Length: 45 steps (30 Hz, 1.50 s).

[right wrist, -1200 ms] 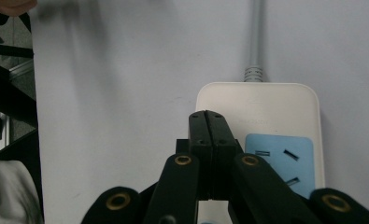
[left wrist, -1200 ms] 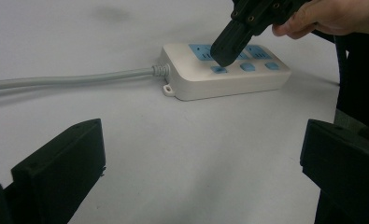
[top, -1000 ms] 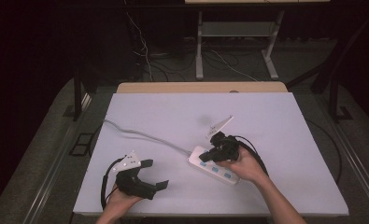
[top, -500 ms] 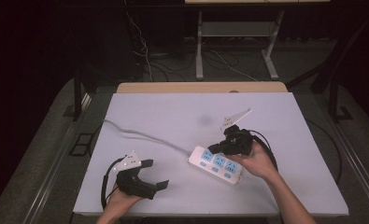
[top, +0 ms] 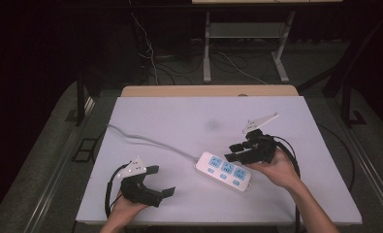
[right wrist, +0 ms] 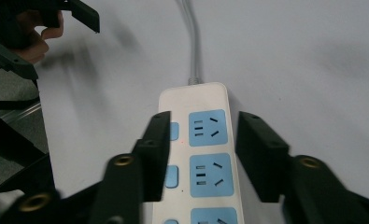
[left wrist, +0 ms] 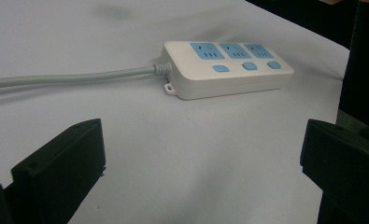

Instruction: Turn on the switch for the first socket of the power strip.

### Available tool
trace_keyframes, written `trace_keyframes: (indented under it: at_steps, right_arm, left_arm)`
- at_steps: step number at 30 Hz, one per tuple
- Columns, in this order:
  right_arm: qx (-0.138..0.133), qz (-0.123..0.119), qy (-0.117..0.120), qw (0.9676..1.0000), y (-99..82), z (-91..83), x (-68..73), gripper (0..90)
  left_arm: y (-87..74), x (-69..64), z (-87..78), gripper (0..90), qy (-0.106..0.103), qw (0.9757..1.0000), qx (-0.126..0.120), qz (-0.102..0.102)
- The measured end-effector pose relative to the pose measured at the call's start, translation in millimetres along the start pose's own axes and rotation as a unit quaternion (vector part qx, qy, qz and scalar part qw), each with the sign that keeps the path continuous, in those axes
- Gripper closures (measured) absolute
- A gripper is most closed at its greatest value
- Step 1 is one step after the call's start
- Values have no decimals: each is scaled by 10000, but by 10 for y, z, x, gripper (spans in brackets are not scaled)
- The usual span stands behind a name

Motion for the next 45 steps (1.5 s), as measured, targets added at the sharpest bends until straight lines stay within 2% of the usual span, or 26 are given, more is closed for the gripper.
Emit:
trace_keyframes:
  at_steps: [4,6,10,11,21,28,39,45]
  right_arm:
    - [-91,32,-245,9997,-32,-82,-22,262]
    - [-125,123,-310,9994,-56,-122,-38,165]
    - [-206,318,-432,9983,-122,-197,-67,71]
    - [-193,331,-449,9983,-145,-208,-69,0]
    - [-331,542,-448,9970,-389,-342,-83,1]
    - [-444,703,-453,9955,-627,-419,-76,1]
    - [-700,955,-555,9914,-951,-529,-60,1]
    - [-833,987,-680,9893,-1113,-519,-27,1]
  left_arm:
    - [0,-1,1,0,4,10000,-3,3]
    - [-1,-3,2,0,2,10000,-2,0]
    - [-1,-3,3,0,7,10000,-1,0]
    - [-1,-3,3,0,6,10000,-1,-1]
    - [-3,-8,5,0,6,10000,3,2]
    - [-2,-9,3,0,9,10000,-6,1]
    - [-5,-13,2,0,22,10000,13,15]
    - [-5,-10,-1,0,28,10000,5,14]
Point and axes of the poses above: each handheld gripper's, and its own axes: z roughly forward along the jaws, y roughly out of its top, x roughly to its left, the point moved 6 cm from there along z, roughly forward along the jaws, and after that the axes turned 3 degrees about -x, right-handed, at the moved point
